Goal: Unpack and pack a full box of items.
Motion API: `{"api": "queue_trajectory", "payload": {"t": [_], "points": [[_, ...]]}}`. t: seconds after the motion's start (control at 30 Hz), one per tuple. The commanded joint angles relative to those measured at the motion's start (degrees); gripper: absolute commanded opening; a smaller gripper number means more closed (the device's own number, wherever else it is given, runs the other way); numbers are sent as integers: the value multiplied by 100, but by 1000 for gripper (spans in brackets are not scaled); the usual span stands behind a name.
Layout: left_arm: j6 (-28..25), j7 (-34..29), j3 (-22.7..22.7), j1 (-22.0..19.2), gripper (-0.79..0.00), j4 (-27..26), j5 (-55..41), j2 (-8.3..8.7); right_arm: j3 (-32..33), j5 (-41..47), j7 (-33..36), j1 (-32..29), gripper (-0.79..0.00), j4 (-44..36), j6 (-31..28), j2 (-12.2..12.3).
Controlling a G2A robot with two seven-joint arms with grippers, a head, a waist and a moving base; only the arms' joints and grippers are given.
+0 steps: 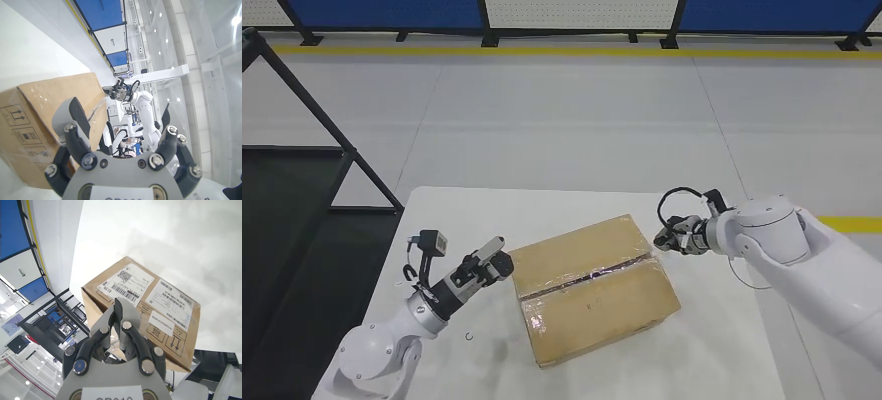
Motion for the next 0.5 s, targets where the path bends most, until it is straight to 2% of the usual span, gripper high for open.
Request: {"api": "queue_trajectory", "payload": {"t": [0.0,0.23,0.33,0.47], "points": [[17,-11,-4,2,0,5,8,2,36,-81,94,-32,-785,19,-2,4],[64,-14,42,-46,0,1,44,3,279,-385,350,-231,-785,-47,-201,103],[71,-12,55,-62,0,-4,66,3,501,-384,435,-383,-785,-150,-536,175],[93,16,42,-88,0,28,80,5,614,-679,897,-571,-785,-456,-670,281]]}}
